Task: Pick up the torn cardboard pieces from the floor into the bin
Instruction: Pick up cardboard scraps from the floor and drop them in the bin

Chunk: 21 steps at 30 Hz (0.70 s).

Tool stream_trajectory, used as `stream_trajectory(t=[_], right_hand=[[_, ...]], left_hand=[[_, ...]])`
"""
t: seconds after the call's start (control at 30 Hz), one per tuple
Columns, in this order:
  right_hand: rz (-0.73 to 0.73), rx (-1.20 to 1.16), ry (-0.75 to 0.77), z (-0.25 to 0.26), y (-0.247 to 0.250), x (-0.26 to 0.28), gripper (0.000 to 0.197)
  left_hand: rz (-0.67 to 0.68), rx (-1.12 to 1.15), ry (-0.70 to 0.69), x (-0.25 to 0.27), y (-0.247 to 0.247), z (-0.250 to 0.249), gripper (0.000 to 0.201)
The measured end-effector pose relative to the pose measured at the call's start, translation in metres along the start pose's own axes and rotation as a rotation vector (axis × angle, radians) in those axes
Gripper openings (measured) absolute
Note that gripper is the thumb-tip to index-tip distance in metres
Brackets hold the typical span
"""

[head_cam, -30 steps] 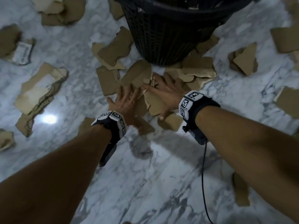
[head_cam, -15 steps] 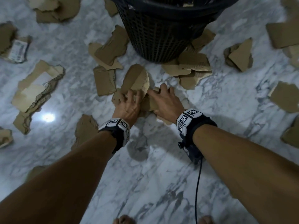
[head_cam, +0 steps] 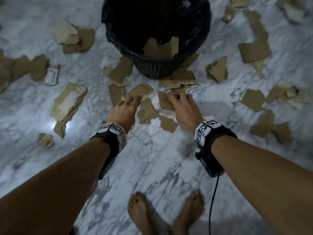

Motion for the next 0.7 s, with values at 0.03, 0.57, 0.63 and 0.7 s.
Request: stream_trajectory(t=[0.03, 0.57, 0.63, 0.7], right_hand=[[-0.025, 0.003, -0.002, 0.005, 0.023, 0.007, 0.045], [-0.284, 0.056, 0.026, 0.027, 0.22, -0.067, 0.054], [-0.241, 0.04, -0.003, 0.015, 0.208, -0.083, 0.061], [-0.207, 0.026, -0.03, -0.001, 0.194, -0.091, 0.071]], left_hand=[[-0.019, 0.012, -0.014, 0.008, 0.021, -0.002, 0.053], [-0.283, -0.029, -0.133, -0.054, 0.217, 0.004, 0.05], [-0.235, -0.004, -0.058, -0.074, 0.202, 0.0, 0.05], [-0.193, 0.052, 0.03, -0.09, 0.184, -0.004, 0.053]])
Point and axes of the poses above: each hand's wrist, its own x-axis away from the middle knuckle, its own y-axis out of the back of the hand, z = x × y, the point moved 1 cm from there along -x, towards the middle knuckle, and after that the axes turned 2 degrees about y, right-handed, at the moved point
